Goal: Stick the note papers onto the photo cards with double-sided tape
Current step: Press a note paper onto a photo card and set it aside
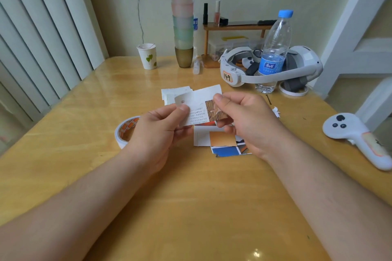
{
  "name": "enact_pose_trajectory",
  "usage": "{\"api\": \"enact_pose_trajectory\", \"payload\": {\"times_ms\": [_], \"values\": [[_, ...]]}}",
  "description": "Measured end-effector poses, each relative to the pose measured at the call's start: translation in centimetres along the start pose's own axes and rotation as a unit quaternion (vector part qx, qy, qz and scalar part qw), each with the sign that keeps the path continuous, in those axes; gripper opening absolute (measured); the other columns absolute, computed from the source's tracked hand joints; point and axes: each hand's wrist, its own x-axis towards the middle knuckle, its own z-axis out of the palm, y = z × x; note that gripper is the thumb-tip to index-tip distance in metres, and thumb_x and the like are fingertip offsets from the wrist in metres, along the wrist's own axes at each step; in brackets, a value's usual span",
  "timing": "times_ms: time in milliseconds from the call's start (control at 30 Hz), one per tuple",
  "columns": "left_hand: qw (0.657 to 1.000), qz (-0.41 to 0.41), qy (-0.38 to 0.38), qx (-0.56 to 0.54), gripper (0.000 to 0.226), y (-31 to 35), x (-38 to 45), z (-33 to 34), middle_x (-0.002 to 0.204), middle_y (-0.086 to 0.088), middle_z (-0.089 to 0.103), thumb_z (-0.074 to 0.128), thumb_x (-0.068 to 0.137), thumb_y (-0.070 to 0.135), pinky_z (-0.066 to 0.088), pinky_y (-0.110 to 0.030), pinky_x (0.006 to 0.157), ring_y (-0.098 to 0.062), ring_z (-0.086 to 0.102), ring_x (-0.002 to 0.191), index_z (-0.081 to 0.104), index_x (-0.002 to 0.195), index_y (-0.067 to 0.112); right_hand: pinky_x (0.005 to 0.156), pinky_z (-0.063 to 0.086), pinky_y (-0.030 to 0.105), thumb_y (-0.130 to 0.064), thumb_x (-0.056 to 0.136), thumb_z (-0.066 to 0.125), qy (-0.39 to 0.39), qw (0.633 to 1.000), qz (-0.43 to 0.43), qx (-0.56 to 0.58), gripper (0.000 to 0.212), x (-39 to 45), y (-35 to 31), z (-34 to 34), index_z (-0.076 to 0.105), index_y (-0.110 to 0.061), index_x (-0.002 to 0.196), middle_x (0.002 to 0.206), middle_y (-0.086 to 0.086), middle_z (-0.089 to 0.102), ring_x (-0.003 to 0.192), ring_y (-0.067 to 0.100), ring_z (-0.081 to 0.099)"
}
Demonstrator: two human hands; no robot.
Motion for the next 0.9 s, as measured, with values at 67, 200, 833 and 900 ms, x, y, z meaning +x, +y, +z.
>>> {"api": "enact_pose_trajectory", "payload": {"times_ms": [67,200,833,900], "values": [[1.000,0.008,0.021,0.001,0.016,0.0,0.1,-0.1,0.095,-0.003,0.081,0.063,0.102,0.013,0.061,-0.021,0.070,-0.008,0.072,0.075,0.079,0.101,0.007,0.059,0.051,0.022,-0.032,0.104,0.061,0.007,0.998,-0.027,-0.054,0.019,0.1,-0.2,-0.7,0.078,-0.027,0.096,0.082,-0.011,0.079,0.064,0.004,0.064],[0.999,0.018,0.042,0.013,0.015,-0.1,0.3,-0.3,0.101,-0.003,0.082,0.064,0.103,0.013,0.061,-0.022,0.072,-0.008,0.075,0.085,0.078,0.104,0.008,0.069,0.050,0.027,-0.037,0.101,0.064,0.030,0.950,-0.103,-0.292,0.018,0.8,0.4,-2.7,0.078,-0.031,0.091,0.081,-0.016,0.074,0.074,-0.001,0.064],[0.992,0.000,0.085,-0.093,0.013,0.9,0.2,-0.2,0.097,-0.008,0.081,0.059,0.105,0.009,0.063,-0.029,0.080,-0.017,0.076,0.086,0.070,0.098,0.010,0.071,0.050,0.033,-0.034,0.083,0.084,-0.043,0.888,-0.027,-0.457,0.029,1.0,2.0,-1.8,0.058,-0.031,0.095,0.097,-0.012,0.058,0.089,0.013,0.057],[0.992,0.000,0.083,-0.096,0.013,0.9,0.2,-0.2,0.095,-0.008,0.081,0.059,0.105,0.009,0.064,-0.028,0.078,-0.016,0.076,0.085,0.070,0.098,0.009,0.065,0.050,0.033,-0.033,0.083,0.084,-0.046,0.909,-0.021,-0.413,0.031,0.9,1.9,-1.9,0.057,-0.033,0.098,0.095,-0.009,0.062,0.084,0.015,0.061]]}}
